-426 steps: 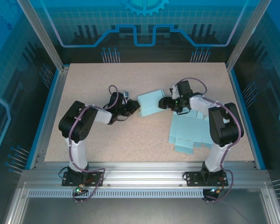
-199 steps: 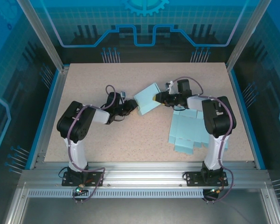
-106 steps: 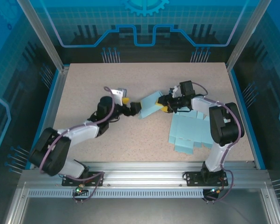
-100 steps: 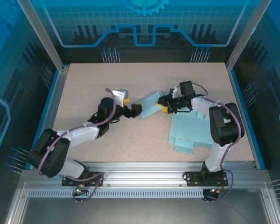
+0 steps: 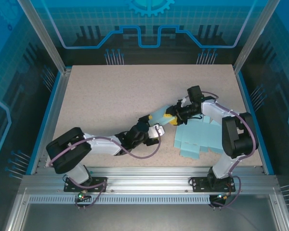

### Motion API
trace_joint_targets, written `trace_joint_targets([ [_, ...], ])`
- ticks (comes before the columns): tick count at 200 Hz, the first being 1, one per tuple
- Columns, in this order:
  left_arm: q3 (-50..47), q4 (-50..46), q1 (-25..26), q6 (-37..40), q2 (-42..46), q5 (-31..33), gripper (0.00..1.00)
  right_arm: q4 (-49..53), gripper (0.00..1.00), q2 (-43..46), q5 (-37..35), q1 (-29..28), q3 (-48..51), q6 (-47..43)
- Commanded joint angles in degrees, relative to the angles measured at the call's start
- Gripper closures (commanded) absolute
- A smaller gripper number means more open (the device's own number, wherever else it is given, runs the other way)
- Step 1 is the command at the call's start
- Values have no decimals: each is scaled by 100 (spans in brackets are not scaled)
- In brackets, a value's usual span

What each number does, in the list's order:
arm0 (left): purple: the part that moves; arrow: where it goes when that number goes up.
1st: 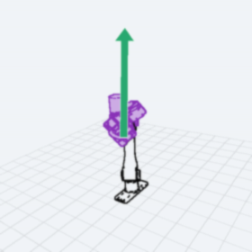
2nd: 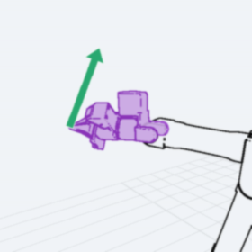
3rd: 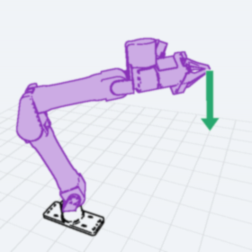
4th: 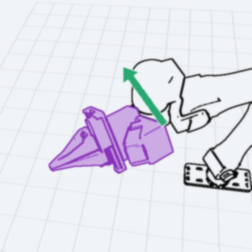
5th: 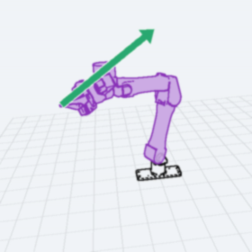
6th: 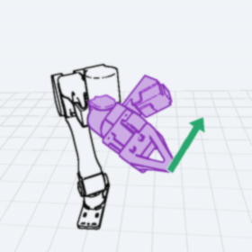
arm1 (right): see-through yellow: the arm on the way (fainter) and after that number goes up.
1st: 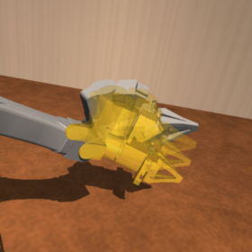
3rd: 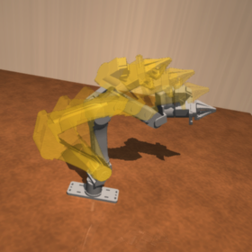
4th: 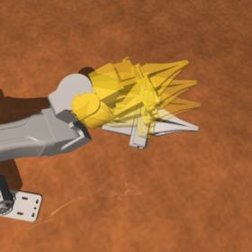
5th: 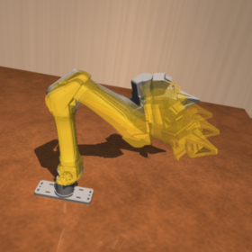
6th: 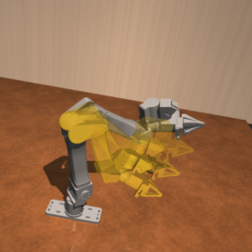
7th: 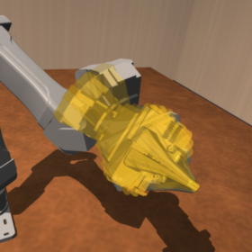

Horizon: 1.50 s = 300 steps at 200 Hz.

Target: Fold the paper box

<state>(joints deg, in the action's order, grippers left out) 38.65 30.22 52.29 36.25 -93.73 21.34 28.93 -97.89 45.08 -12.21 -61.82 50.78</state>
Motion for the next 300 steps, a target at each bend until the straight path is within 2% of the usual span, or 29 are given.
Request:
trace_joint_targets([
  [1,419,82,18,287,-247,935,1,285,65,146,131,30,3,-60],
  [12,518,150,18,325,-380,1155,2,282,65,148,146,32,-5,-69],
  [28,656,80,9,348,-490,1300,8,291,65,148,169,34,-15,-90],
  [66,772,-106,-7,314,-561,1339,38,350,65,112,194,35,-80,-175],
  [95,823,-360,-35,219,-441,1271,53,366,63,121,194,45,-101,-222],
  [113,865,-624,-76,133,-304,1163,61,402,55,146,180,54,-141,-316],
  [130,892,-969,-145,-9,-104,925,70,456,41,233,110,103,-188,-451],
  [153,973,-1803,-363,-335,276,180,77,344,23,504,31,295,-137,-519],
  [178,1248,-2974,-759,-620,586,-948,79,68,14,960,3,599,-26,-495],
  [198,1705,-4185,-1190,-675,582,-1934,79,-12,12,1368,-131,810,-17,-593],
  [227,2429,-5646,-1818,-601,282,-3127,76,117,11,1986,-766,853,-83,-1178],
  [244,2676,-6133,-1965,-375,94,-3438,75,283,12,2189,-1101,769,-151,-1721],
  [257,2800,-6363,-2034,-167,-60,-3654,76,421,17,2285,-1466,607,-198,-2151],
  [283,3210,-6809,-2248,95,-495,-4499,75,701,26,2192,-2469,13,-361,-3004],
  [300,3361,-6835,-2285,182,-778,-4463,66,699,29,2011,-2943,-334,-384,-3452],
])
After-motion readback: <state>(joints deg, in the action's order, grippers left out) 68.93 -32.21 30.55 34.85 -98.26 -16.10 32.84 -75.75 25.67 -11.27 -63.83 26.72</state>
